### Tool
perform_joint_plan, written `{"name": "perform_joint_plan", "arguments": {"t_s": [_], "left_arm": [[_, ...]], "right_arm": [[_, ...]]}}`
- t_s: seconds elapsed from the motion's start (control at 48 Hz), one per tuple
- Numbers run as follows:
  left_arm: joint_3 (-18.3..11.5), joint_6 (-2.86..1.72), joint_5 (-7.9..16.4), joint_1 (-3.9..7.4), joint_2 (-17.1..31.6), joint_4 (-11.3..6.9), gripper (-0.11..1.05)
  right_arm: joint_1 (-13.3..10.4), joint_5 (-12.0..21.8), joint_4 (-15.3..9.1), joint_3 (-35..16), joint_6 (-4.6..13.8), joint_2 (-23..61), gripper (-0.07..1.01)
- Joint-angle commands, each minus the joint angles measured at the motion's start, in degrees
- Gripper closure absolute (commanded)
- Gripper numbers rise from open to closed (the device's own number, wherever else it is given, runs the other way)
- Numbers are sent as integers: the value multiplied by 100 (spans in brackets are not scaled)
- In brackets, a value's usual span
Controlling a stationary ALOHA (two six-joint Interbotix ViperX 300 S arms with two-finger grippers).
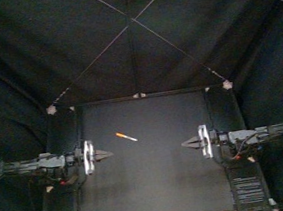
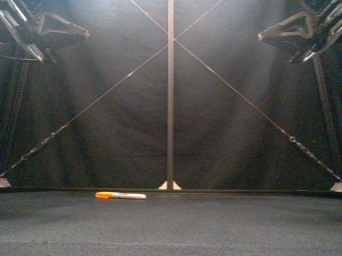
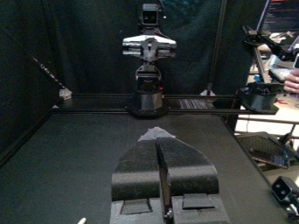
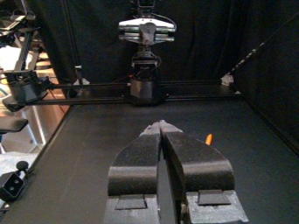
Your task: Uncap the pen
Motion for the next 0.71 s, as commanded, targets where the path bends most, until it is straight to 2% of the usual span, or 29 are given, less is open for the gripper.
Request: {"name": "perform_joint_plan", "arguments": {"t_s": [0.021, 0.188, 0.312, 0.375, 0.583, 0.708], "left_arm": [[-35, 35, -53, 35, 70, 0, 104], [-35, 35, -97, 132, 237, 0, 94], [-53, 35, -97, 220, 545, 0, 92], [-70, 35, -97, 272, 721, 0, 91], [-53, 44, -97, 633, 1160, 0, 87], [0, 44, -97, 932, 1301, 0, 78]], "right_arm": [[-53, -70, 26, -105, 35, 193, 99], [-281, -255, 79, -466, 62, 905, 95], [-545, -325, 114, -853, 62, 1687, 95], [-694, -325, 211, -1081, 70, 2153, 95], [-1134, -325, 712, -1714, 62, 3586, 94], [-1283, -334, 870, -2145, 44, 4403, 92]]}}
